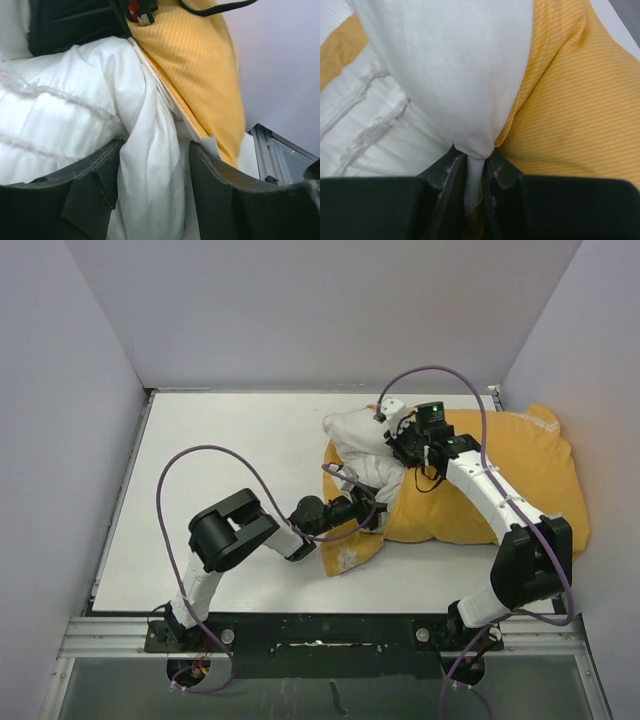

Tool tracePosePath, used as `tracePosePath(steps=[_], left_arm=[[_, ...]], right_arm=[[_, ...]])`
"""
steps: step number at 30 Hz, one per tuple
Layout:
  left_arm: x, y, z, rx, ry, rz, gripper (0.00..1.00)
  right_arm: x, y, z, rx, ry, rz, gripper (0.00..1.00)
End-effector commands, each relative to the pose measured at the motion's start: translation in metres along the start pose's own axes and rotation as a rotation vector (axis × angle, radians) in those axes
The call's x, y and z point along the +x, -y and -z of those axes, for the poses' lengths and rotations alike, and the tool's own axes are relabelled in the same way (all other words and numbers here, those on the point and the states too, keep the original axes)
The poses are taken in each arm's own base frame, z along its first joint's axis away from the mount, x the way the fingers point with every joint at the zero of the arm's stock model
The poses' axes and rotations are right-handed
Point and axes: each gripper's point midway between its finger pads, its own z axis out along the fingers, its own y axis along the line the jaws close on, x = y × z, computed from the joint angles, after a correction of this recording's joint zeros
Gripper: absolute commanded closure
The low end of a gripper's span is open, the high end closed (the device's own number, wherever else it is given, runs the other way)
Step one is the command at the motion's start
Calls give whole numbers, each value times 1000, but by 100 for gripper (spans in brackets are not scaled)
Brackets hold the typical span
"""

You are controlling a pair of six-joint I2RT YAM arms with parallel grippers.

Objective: Put the pillow into the pillowcase
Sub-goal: Stuff the pillow into the pillowcase.

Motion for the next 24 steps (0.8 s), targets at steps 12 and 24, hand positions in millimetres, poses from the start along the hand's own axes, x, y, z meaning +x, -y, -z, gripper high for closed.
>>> tracePosePath(steps=[12,24], left_arm=[[-78,15,133,-207,-108,-1,36],[-52,-36,195,-540,-264,271,59]], right_arm=[[21,-7,55,-332,138,-66,100],[-45,-40,125,-551,466,8,100]])
